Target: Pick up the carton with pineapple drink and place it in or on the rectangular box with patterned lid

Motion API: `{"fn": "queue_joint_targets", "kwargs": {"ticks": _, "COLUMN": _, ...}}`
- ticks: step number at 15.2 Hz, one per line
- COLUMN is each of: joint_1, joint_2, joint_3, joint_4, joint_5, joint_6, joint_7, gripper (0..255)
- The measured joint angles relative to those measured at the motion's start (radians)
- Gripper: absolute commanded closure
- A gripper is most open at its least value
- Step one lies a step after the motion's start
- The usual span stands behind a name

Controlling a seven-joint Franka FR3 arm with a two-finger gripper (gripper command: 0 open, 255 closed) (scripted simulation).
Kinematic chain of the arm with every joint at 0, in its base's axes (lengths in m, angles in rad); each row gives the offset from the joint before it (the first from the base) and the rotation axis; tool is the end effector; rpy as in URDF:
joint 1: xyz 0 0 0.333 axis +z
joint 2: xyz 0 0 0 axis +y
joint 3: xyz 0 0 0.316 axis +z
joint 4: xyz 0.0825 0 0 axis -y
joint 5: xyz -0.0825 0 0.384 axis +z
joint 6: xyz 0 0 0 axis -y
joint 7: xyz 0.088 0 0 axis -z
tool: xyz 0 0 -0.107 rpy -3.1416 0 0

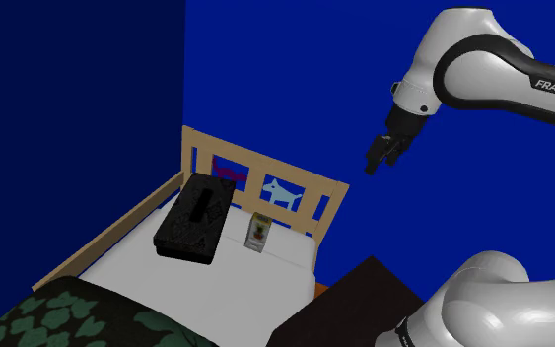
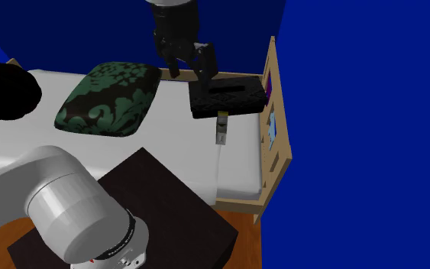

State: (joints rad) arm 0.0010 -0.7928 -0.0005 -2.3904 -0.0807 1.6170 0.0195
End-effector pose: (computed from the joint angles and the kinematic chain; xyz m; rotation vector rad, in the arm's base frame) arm 0.3090 -0.0082 0.5808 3.0612 -0.0243 0.0309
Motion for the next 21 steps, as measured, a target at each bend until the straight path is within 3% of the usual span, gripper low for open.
{"fn": "queue_joint_targets", "kwargs": {"ticks": 3, "joint_1": 0.005, "joint_2": 0.027, "joint_3": -0.004, "joint_4": -0.014, "joint_5": 0.0, "joint_6": 0.038, "joint_7": -0.009, "gripper": 0}}
{"fn": "queue_joint_targets", "kwargs": {"ticks": 9, "joint_1": 0.027, "joint_2": 0.155, "joint_3": -0.021, "joint_4": -0.099, "joint_5": 0.002, "joint_6": 0.245, "joint_7": -0.051, "gripper": 0}}
{"fn": "queue_joint_targets", "kwargs": {"ticks": 21, "joint_1": 0.078, "joint_2": 0.562, "joint_3": -0.033, "joint_4": -0.097, "joint_5": 0.028, "joint_6": 0.636, "joint_7": -0.142, "gripper": 0}}
